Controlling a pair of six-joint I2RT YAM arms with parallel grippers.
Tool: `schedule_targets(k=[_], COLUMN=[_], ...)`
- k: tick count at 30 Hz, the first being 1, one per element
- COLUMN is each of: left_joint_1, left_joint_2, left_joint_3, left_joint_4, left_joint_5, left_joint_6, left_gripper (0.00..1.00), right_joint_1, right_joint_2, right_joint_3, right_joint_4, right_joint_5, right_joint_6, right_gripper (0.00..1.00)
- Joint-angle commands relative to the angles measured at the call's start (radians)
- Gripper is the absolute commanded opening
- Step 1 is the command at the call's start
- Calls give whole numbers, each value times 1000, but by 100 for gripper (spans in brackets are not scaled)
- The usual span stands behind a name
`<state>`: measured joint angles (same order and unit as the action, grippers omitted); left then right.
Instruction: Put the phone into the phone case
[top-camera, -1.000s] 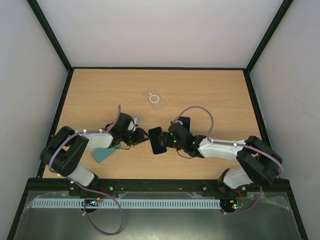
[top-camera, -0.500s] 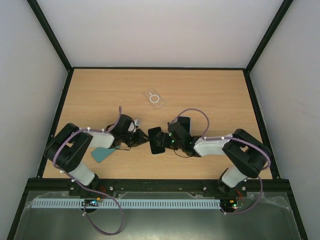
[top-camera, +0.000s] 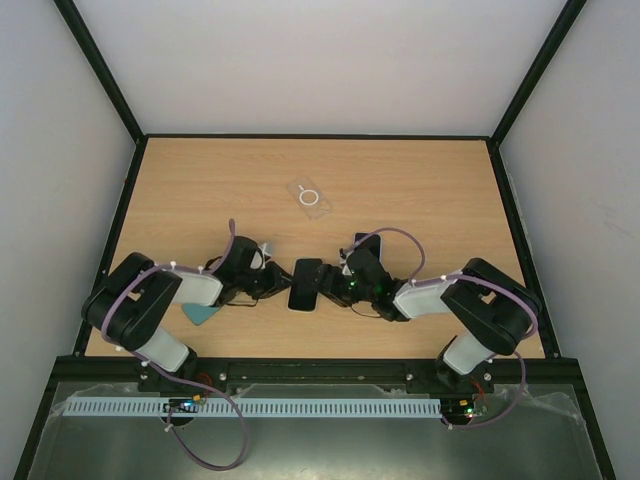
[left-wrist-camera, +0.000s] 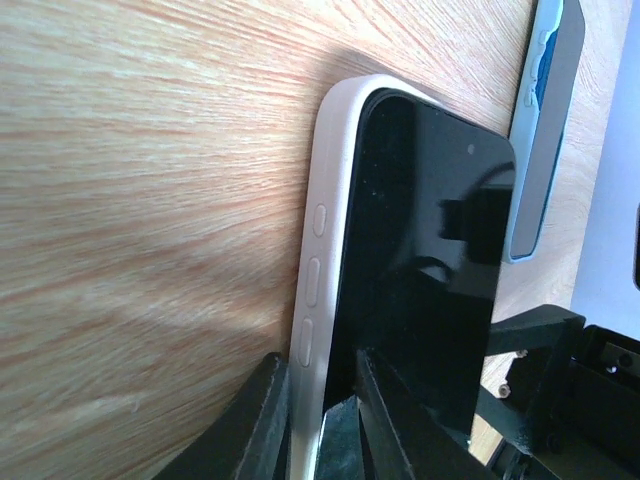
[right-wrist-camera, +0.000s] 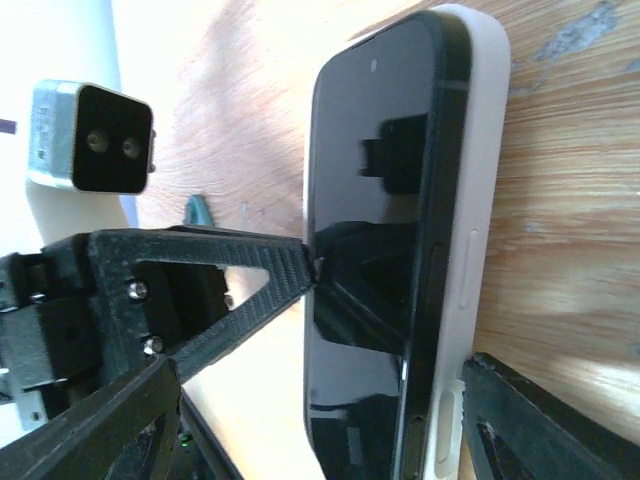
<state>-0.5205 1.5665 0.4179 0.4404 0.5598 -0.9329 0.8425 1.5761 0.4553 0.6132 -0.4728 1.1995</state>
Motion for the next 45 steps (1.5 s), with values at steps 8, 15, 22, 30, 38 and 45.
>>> schedule_targets(k=[8, 15, 22, 30, 38, 45], left_joint_1=[-30, -32, -31, -30, -31, -30], left_joint_2=[-61, -80, -82, -99, -101, -93], left_joint_3=[-11, -16, -22, -18, -7, -29], left_joint_4=[-37, -55, -77, -115, -144, -114], left_joint_5=[20, 3, -11, -39, -58, -56], left_joint_6=[-19, -19, -8, 14, 25, 12], left_gripper=[28, 32, 34, 41, 47, 47], right_joint_1=[15, 15, 14, 8, 4, 4], right_joint_2=[-47, 42, 101, 118, 119, 115], right_joint_3=[-2, -7, -9, 23, 34, 43], right_joint_4=[275, 349, 382, 341, 283, 215], right_joint_5=[-59, -92, -95, -93, -65, -29], right_joint_6=[104, 142, 133, 100, 82, 54], right_gripper=[75, 72, 53, 18, 35, 20])
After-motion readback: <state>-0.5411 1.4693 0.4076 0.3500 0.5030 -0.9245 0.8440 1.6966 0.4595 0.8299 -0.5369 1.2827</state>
